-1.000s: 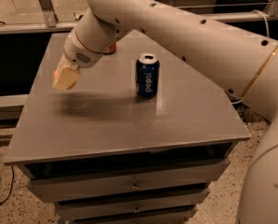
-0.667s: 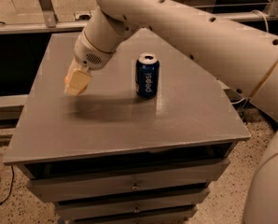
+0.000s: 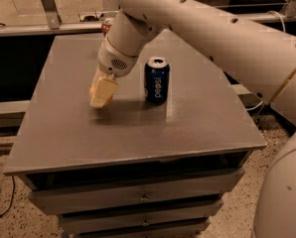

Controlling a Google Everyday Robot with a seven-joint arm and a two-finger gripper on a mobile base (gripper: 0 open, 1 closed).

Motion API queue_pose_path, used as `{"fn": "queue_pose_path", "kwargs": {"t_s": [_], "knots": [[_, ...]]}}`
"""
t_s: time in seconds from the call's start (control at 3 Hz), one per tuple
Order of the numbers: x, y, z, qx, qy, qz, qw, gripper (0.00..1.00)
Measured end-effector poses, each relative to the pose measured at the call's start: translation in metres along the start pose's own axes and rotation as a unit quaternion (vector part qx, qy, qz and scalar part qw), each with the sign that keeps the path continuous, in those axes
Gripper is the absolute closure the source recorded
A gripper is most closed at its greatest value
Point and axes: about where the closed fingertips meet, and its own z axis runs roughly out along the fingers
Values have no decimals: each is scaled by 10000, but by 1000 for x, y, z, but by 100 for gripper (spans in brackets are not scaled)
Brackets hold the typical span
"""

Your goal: Move orange near pepsi can

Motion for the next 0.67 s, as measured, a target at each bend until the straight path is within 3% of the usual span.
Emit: {"fn": "queue_pose_path", "kwargs": {"t_s": [0.67], "knots": [[35,-8,-12,-67,372,-9,9993,100]]}}
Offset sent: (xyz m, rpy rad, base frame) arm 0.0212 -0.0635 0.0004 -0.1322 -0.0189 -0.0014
